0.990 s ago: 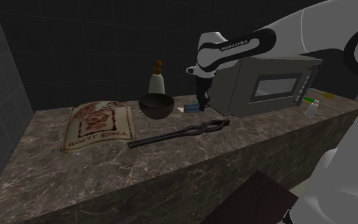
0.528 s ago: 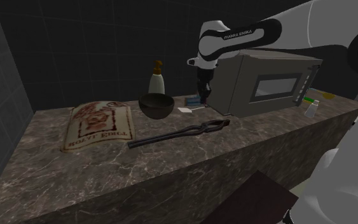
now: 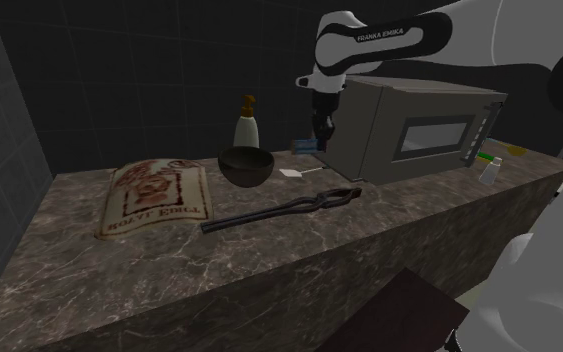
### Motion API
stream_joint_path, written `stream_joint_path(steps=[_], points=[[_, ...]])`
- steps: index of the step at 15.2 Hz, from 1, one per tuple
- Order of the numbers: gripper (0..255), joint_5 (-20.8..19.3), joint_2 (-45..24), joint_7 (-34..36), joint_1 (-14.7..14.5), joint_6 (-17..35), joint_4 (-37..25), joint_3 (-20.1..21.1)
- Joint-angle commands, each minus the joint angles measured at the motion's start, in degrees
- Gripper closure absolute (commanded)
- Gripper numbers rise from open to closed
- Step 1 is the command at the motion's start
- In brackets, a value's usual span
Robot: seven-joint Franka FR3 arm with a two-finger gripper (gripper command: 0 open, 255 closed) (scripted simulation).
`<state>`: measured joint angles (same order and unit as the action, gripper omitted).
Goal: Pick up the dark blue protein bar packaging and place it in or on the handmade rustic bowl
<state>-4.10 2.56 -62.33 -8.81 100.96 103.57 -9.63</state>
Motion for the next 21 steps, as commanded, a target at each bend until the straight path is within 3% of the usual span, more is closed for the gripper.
stream_joint_path(steps=[1,5,11,17,20,21], points=[[255,0.0,0.0,-0.1,0.0,-1.5,-1.5,0.0],[255,0.1,-0.2,-0.2,0.0,-4.0,-4.2,0.0],[255,1.7,-11.9,3.6,-2.1,-7.5,-19.0,2.1],[255,3.1,-27.1,7.0,-3.8,-14.7,-41.2,3.6],[255,3.8,-39.2,8.4,-4.0,-22.5,-61.0,4.1],[255,3.7,-38.0,8.5,-4.2,-20.9,-58.2,4.1]])
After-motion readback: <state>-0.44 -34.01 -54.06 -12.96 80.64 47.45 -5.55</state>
